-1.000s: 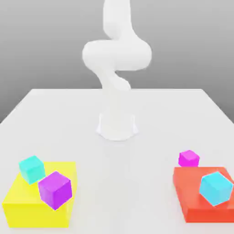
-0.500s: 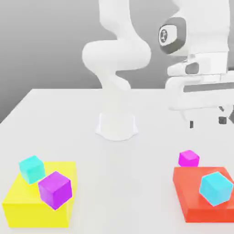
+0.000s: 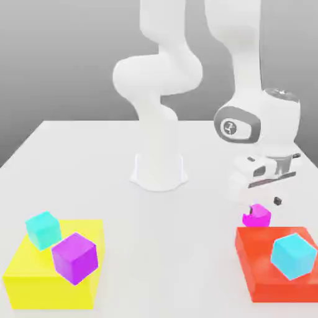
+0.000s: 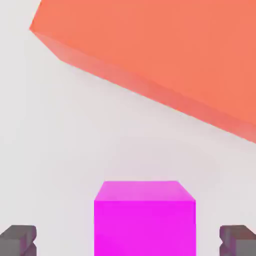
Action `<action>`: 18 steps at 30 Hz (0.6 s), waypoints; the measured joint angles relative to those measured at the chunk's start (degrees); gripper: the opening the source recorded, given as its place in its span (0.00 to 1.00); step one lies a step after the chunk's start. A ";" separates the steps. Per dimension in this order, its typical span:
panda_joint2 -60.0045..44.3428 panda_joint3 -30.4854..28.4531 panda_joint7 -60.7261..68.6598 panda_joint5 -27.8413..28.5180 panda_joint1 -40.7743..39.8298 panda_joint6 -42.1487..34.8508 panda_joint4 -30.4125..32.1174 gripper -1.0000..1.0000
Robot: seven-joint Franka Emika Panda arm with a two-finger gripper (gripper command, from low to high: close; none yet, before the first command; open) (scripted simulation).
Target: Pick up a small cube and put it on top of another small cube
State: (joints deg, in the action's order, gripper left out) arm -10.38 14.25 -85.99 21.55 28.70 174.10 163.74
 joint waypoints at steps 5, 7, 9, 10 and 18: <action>-5.05 -10.86 -4.02 5.61 9.30 4.19 -0.81 0.00; -5.05 -10.86 -4.04 5.63 9.29 4.20 -0.81 0.00; -5.06 -10.86 -4.10 5.68 9.29 4.26 -0.81 0.00; -5.06 -10.86 -4.13 5.72 9.28 4.30 -0.81 0.00; 0.47 -0.68 1.83 -2.55 1.36 -0.01 0.22 0.00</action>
State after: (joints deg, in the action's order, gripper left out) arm -9.91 13.57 -84.16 19.00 30.07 174.09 163.96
